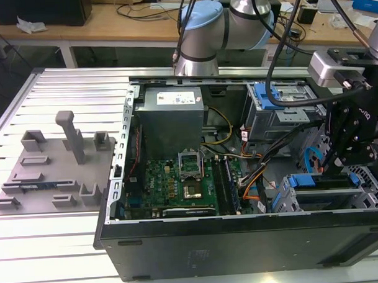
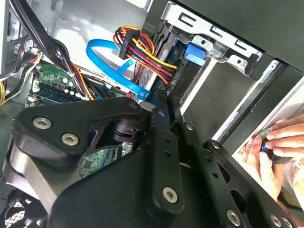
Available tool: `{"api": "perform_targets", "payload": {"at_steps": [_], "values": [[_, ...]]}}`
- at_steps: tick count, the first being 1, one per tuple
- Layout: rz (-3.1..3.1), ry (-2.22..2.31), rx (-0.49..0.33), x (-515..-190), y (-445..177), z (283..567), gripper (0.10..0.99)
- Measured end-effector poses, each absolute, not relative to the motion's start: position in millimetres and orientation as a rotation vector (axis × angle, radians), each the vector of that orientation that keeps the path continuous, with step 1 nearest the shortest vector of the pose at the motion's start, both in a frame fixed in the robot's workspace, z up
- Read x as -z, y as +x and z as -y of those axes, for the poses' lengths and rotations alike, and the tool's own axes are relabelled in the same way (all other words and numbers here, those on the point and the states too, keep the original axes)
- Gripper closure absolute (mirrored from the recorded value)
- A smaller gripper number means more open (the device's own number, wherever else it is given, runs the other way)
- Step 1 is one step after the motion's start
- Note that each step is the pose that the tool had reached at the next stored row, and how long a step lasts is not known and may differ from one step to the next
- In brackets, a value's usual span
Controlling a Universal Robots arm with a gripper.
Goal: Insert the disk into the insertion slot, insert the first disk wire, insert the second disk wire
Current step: 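Insert the second disk wire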
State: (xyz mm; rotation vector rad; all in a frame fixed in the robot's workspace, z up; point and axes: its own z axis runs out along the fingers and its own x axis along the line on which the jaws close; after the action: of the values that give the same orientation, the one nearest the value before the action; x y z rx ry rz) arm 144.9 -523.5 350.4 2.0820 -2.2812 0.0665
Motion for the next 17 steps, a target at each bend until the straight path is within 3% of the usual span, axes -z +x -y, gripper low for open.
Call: {"api": "perform_targets", "payload": {"at_steps": [17], "values": [[2.281, 2.082, -0.067, -349.7, 147.0, 524.6, 0.922]]}}
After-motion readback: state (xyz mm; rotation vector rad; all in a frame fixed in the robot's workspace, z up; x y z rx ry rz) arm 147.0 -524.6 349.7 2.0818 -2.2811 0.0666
